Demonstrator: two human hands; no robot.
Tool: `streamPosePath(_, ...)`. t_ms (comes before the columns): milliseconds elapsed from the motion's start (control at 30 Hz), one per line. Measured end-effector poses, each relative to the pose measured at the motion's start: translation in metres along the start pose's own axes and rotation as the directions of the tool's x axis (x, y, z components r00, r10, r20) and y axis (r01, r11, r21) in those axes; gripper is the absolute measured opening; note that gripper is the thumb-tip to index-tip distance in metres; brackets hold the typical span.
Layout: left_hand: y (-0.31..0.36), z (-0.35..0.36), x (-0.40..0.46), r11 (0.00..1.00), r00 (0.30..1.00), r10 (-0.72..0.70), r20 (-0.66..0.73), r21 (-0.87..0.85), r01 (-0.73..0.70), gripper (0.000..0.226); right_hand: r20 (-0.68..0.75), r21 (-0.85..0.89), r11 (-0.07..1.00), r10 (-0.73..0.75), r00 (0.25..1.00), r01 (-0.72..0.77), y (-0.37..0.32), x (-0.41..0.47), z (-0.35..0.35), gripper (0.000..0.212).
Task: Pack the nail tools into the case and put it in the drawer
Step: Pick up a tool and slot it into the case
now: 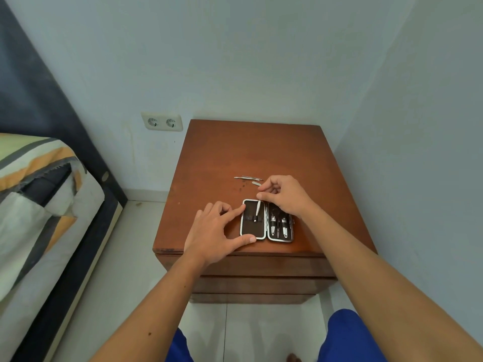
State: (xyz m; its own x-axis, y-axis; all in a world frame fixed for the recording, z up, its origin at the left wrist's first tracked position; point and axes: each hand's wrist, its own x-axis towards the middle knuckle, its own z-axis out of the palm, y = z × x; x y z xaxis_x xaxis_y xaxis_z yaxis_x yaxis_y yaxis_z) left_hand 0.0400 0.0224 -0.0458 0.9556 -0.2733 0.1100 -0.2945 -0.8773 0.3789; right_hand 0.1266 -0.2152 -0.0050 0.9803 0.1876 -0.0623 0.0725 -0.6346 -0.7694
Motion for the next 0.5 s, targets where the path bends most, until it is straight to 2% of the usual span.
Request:
streamPosePath(300,0.0,0.0,0.0,1.0,1.0,0.004,0.004,-0.001,-0.004,0.093,-0.04,-0.005,0.999,-0.052,0.998,0.052,0.001,-0.013,0.009,0.029)
streamPosePath(433,0.0,0.0,0.0,1.0,1.0,0.007,-0.004,-0.003,-0.007,0.092,-0.109,-0.102,0.989,-0.118,0.987,0.107,0.003,-0.024,0.017,0.033)
streamPosePath(500,0.0,0.001,0.0,1.0,1.0,0.008,-0.001,-0.007,-0.008,0.092,-0.117,-0.189,0.974,-0.149,0.982,0.125,0.005,-0.033,0.018,0.047)
